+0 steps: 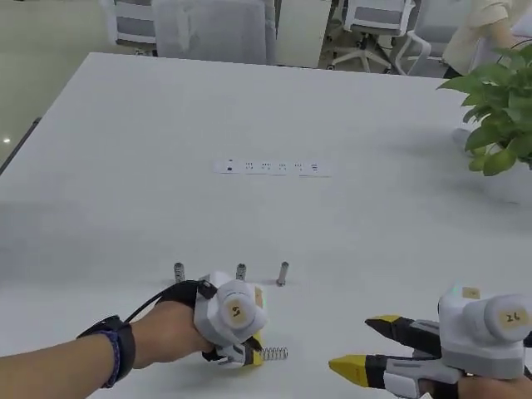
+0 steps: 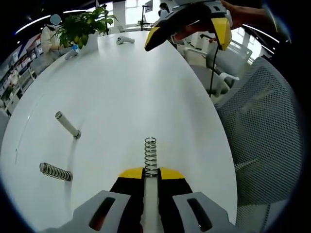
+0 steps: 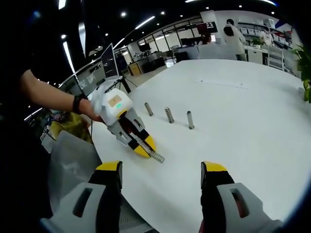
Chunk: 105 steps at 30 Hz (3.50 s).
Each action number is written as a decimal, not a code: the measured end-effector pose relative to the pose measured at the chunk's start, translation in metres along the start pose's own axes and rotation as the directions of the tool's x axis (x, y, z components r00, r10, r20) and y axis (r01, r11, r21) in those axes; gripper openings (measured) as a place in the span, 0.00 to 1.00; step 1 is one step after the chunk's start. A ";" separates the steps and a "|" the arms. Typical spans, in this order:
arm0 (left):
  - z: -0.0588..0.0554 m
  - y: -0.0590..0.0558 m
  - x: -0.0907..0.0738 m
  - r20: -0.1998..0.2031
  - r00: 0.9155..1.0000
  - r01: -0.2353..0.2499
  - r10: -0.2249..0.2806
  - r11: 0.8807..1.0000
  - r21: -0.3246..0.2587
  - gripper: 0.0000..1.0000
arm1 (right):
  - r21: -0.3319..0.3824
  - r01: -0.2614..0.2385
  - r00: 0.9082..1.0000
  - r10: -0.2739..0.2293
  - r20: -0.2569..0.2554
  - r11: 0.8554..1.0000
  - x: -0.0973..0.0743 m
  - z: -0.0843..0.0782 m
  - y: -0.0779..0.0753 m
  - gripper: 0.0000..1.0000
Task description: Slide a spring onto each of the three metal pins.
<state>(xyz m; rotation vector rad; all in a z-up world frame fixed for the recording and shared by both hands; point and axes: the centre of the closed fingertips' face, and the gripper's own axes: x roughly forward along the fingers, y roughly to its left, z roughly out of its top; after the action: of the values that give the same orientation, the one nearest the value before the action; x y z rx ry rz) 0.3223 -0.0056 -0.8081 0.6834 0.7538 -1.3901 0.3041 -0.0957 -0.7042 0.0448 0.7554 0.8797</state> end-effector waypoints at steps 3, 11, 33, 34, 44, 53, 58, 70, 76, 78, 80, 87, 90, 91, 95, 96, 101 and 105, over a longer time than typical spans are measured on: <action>0.000 0.001 -0.004 0.015 1.000 -0.008 0.008 1.000 -0.027 0.02 | -0.004 -0.005 1.000 0.005 -0.006 1.000 0.001 -0.001 0.002 0.64; -0.004 0.004 -0.018 0.045 0.998 -0.038 0.040 0.997 -0.064 0.02 | -0.014 -0.022 1.000 0.022 -0.013 1.000 0.005 -0.001 0.006 0.62; -0.017 0.020 -0.077 0.167 0.969 -0.138 0.182 0.961 -0.241 0.02 | -0.031 -0.085 0.996 0.084 -0.022 0.996 0.024 0.006 0.023 0.61; -0.016 0.020 -0.080 0.171 0.967 -0.142 0.187 0.959 -0.246 0.02 | -0.032 -0.088 0.996 0.087 -0.025 0.996 0.025 0.005 0.024 0.61; -0.014 0.022 -0.107 0.212 0.942 -0.194 0.262 0.936 -0.294 0.02 | -0.014 -0.118 0.993 0.118 -0.005 0.993 0.035 0.014 0.030 0.59; -0.012 0.020 -0.127 0.239 0.919 -0.228 0.314 0.917 -0.327 0.02 | 0.001 -0.159 0.987 0.159 0.032 0.987 0.046 0.030 0.035 0.54; -0.010 0.016 -0.134 0.250 0.909 -0.241 0.334 0.910 -0.339 0.02 | 0.008 -0.192 0.980 0.192 0.045 0.981 0.056 0.037 0.042 0.52; -0.004 0.008 -0.146 0.275 0.891 -0.256 0.361 0.900 -0.352 0.02 | 0.006 -0.273 0.960 0.273 0.061 0.962 0.080 0.051 0.066 0.46; -0.001 0.003 -0.147 0.284 0.888 -0.254 0.362 0.900 -0.354 0.02 | 0.007 -0.330 0.941 0.328 0.084 0.944 0.089 0.061 0.080 0.41; 0.000 0.002 -0.147 0.288 0.887 -0.253 0.362 0.901 -0.353 0.02 | 0.007 -0.350 0.933 0.348 0.089 0.937 0.092 0.063 0.086 0.38; 0.001 0.001 -0.147 0.290 0.886 -0.252 0.362 0.901 -0.354 0.02 | 0.004 -0.361 0.929 0.359 0.089 0.932 0.096 0.065 0.089 0.36; 0.007 -0.003 -0.147 0.300 0.885 -0.247 0.355 0.906 -0.345 0.02 | 0.005 -0.405 0.910 0.402 0.098 0.914 0.102 0.069 0.102 0.31; 0.009 -0.004 -0.147 0.303 0.885 -0.245 0.354 0.907 -0.343 0.02 | 0.012 -0.416 0.905 0.413 0.104 0.909 0.103 0.070 0.104 0.29; 0.009 -0.005 -0.147 0.304 0.885 -0.244 0.352 0.908 -0.341 0.02 | 0.015 -0.420 0.903 0.416 0.108 0.907 0.103 0.071 0.106 0.28; 0.011 -0.005 -0.147 0.306 0.886 -0.243 0.349 0.911 -0.334 0.02 | 0.019 -0.425 0.900 0.420 0.118 0.905 0.103 0.073 0.105 0.25; 0.012 -0.005 -0.147 0.307 0.886 -0.243 0.348 0.911 -0.333 0.02 | 0.019 -0.425 0.900 0.420 0.120 0.905 0.104 0.074 0.105 0.25; 0.015 -0.005 -0.147 0.314 0.885 -0.238 0.345 0.913 -0.331 0.02 | 0.022 -0.428 0.898 0.422 0.126 0.904 0.103 0.076 0.105 0.23; 0.018 -0.005 -0.146 0.320 0.883 -0.236 0.342 0.916 -0.325 0.02 | 0.025 -0.433 0.894 0.426 0.135 0.901 0.103 0.078 0.106 0.18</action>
<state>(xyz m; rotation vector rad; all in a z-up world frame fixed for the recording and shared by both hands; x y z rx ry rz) 0.3138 0.0669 -0.6802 0.2818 0.5024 -1.0642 0.3211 0.0668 -0.6707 0.3256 0.6591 1.2657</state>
